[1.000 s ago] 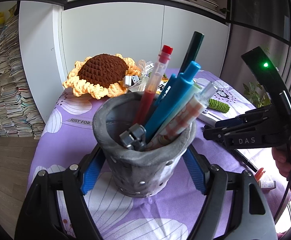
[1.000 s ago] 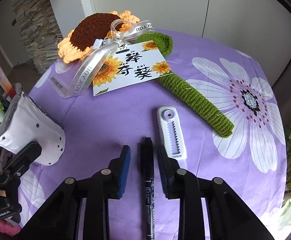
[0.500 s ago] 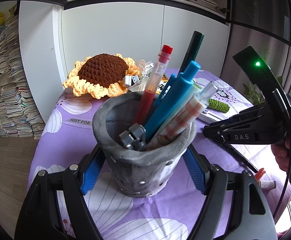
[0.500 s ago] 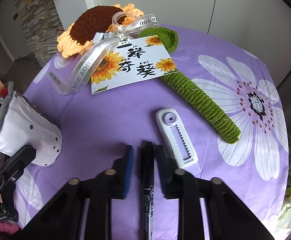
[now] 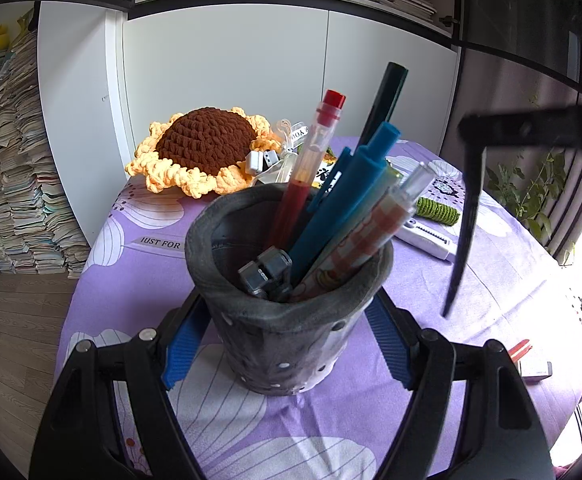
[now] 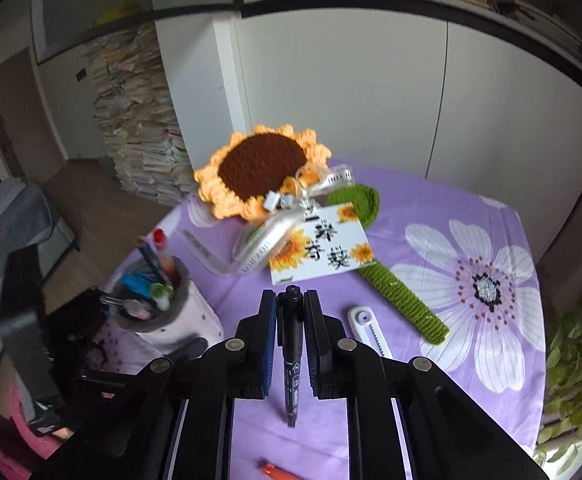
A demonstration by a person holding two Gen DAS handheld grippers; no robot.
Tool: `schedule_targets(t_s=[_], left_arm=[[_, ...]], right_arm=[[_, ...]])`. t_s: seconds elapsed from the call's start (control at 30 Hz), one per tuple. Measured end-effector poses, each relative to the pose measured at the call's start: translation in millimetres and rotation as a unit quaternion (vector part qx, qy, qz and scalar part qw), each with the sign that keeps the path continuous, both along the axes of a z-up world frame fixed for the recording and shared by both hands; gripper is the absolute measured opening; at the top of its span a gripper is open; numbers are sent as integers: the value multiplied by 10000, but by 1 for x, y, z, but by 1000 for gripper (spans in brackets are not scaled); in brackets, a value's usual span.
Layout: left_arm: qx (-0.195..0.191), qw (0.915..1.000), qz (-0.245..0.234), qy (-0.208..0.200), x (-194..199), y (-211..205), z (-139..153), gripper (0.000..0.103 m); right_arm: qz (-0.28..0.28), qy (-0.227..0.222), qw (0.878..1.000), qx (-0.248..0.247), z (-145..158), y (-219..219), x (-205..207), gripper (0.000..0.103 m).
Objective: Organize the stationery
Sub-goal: 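Insert the black marker into the gray cup and release it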
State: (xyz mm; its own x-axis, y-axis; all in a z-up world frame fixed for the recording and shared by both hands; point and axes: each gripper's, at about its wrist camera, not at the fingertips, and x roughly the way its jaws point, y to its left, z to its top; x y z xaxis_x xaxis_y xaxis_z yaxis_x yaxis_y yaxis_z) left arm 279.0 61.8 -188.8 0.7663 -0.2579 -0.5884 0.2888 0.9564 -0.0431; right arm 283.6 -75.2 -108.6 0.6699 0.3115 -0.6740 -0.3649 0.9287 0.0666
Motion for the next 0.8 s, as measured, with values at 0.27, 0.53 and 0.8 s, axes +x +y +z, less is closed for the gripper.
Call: schedule_targets(t_s=[0.27,0.53,0.8], left_arm=[[-1,10000,-2,0,0,0,0,76],[-3,10000,-6,9,0,0,0,77],[-4,10000,-5,8,-1,0,0,77]], right_arm=[[147,-960,9950,248,57,9,-27,14],[641,-1749,9777,972,110,28,-37,14],[1069,-1462,9777,1063,91,58,-21,14]])
